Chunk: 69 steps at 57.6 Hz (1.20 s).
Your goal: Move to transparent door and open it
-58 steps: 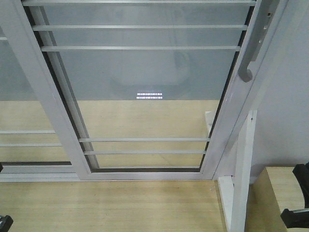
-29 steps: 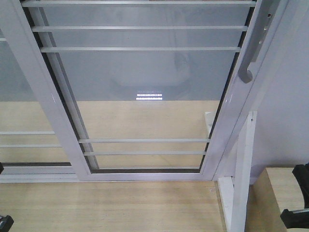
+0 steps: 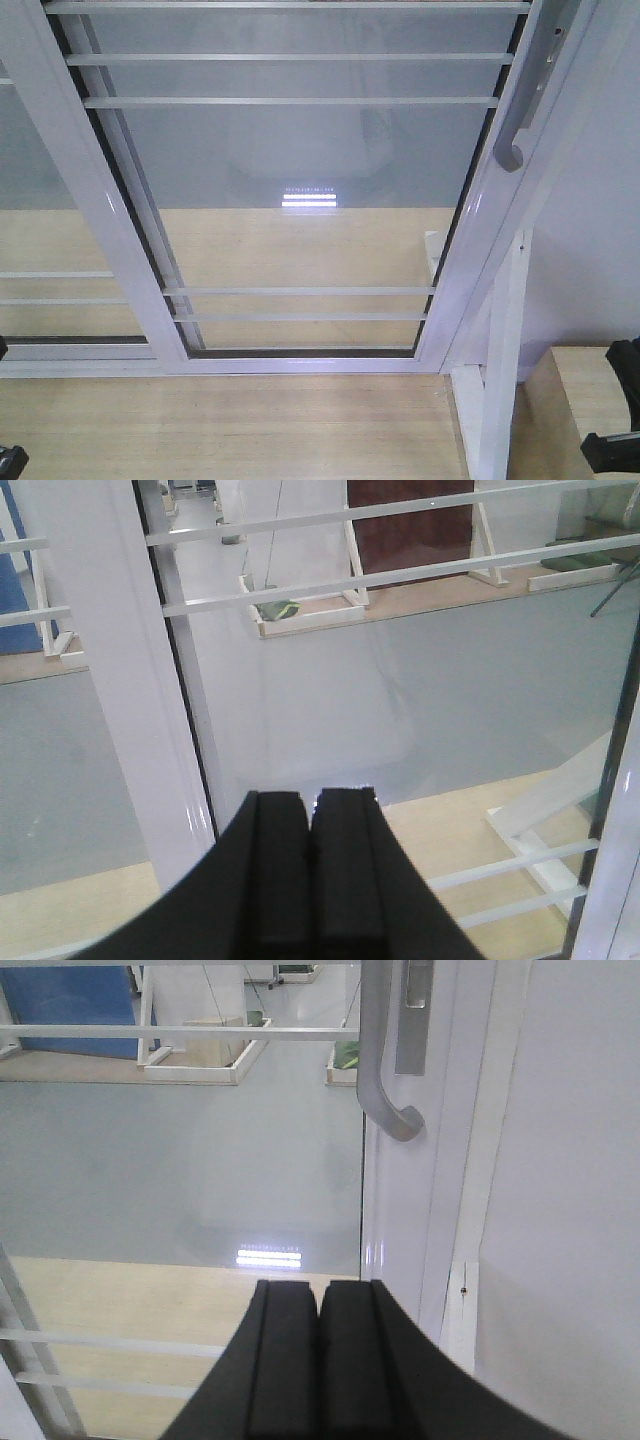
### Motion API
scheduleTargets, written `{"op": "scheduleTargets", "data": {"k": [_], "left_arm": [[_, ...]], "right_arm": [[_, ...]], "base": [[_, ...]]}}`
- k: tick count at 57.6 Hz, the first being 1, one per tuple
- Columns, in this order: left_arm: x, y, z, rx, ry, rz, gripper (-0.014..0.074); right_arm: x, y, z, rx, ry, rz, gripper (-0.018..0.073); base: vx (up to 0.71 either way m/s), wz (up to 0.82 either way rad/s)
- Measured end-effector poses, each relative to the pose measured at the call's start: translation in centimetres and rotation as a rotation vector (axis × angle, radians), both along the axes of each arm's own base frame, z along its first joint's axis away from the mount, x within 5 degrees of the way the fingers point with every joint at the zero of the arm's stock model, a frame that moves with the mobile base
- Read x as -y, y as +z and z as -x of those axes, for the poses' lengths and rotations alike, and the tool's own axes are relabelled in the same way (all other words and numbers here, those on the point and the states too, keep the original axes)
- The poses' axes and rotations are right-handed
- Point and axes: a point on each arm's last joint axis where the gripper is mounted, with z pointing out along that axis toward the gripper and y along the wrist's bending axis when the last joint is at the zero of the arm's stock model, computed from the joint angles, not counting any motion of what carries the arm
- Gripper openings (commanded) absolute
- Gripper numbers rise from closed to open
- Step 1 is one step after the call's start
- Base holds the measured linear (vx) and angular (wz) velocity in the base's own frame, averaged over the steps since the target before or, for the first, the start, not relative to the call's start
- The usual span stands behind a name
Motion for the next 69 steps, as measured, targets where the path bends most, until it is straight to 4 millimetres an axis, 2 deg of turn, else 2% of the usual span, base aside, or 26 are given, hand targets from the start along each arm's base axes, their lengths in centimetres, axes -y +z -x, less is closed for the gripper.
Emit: {"op": "scheduleTargets", "data": {"k": [18, 29, 38, 45, 51, 58, 63, 69], "left_arm": [[0.0, 0.0, 0.0, 0.0, 0.0, 0.0, -0.0006], [-0.1, 0.5, -0.1, 0.057, 0.01, 0.022, -0.0006], [-0.3, 1.9, -0.1, 0.166, 0.04, 0.218, -0.0006], [-0.4, 2.4, -0.1, 0.198, 0.049, 0.321, -0.0006], [-0.4, 3.8, -0.4, 0.199, 0.049, 0.339, -0.0006], [-0.2, 6.7, -1.4, 0.201, 0.051, 0.322, -0.0006], [0.1, 8.7, -2.8, 0.189, 0.055, 0.292, -0.0006], [0.5, 11.0, -4.9, 0.181, 0.061, 0.246, -0.0006]], "right_arm": [[0.0, 0.1, 0.0, 0.016, -0.001, 0.001, 0.0], [0.2, 1.7, -0.2, 0.19, -0.019, -0.014, 0.0], [0.3, 3.3, -0.1, 0.363, -0.035, 0.019, 0.0], [0.3, 3.9, -0.1, 0.393, -0.037, 0.042, 0.0], [0.3, 5.9, -0.3, 0.389, -0.032, 0.089, 0.0], [0.1, 9.5, -1.2, 0.363, -0.022, 0.15, 0.0], [-0.1, 11.9, -3.0, 0.3, -0.01, 0.174, 0.0], [-0.4, 13.9, -5.4, 0.232, 0.0, 0.184, 0.0]], "base": [[0.0, 0.0], [0.0, 0.0], [0.0, 0.0], [0.0, 0.0], [0.0, 0.0], [0.0, 0.0], [0.0, 0.0], [0.0, 0.0]]}}
